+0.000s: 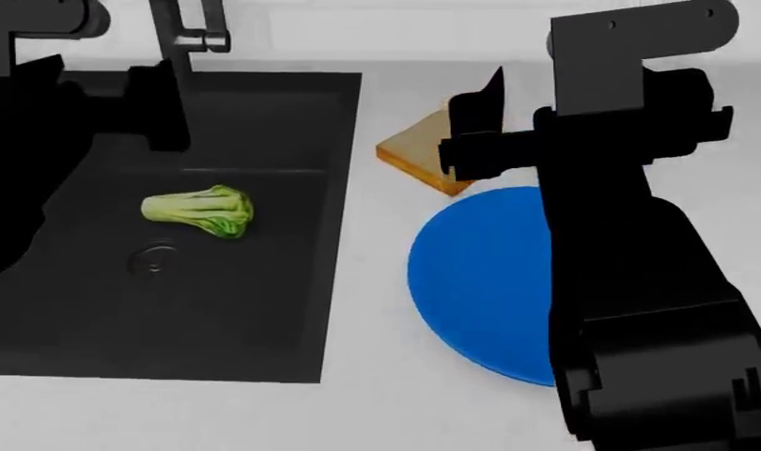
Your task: Pick the celery from the sink and place it on the plate located on the counter
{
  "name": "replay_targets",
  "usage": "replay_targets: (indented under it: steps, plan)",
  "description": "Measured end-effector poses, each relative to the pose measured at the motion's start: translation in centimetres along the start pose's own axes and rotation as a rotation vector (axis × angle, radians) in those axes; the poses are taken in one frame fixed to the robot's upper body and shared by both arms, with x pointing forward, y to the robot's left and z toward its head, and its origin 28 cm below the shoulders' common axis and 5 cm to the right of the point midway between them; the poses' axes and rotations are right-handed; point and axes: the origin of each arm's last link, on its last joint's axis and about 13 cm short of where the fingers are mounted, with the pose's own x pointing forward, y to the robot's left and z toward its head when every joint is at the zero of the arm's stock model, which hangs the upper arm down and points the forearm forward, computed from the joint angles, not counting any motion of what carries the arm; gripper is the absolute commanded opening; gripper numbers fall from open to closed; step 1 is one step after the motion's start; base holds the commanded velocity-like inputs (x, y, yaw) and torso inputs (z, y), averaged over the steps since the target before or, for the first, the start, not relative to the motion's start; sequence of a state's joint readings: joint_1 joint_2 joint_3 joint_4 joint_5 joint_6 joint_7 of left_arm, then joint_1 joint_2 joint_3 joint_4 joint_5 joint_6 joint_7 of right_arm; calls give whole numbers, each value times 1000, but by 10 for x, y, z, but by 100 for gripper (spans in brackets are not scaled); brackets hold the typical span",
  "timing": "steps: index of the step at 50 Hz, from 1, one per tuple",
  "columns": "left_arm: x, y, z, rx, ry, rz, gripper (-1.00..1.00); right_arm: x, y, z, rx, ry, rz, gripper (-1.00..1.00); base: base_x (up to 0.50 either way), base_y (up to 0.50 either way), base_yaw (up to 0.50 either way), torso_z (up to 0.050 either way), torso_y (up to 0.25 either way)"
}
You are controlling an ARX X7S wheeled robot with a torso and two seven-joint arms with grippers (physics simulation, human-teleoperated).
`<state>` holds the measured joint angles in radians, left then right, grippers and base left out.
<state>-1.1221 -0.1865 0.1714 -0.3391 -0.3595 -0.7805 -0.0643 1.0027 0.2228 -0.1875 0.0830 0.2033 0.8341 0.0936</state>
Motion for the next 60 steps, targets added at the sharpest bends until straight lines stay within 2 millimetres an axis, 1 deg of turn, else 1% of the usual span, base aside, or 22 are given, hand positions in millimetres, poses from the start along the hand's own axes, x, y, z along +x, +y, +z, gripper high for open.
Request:
replay_targets:
  steps: [35,49,60]
  plan:
    - [1,2,-3,10,7,5,100,-1,1,-4,17,11,10,100,459,0,0,0,1]
    - [-1,2,-3,10,9,8,100,-3,1,-4,31,14,20,100,0,0,0,0,1]
    - [-2,2,-5,15,29,18,100,-4,1,-5,37,14,22,100,0,0,0,-1,-203]
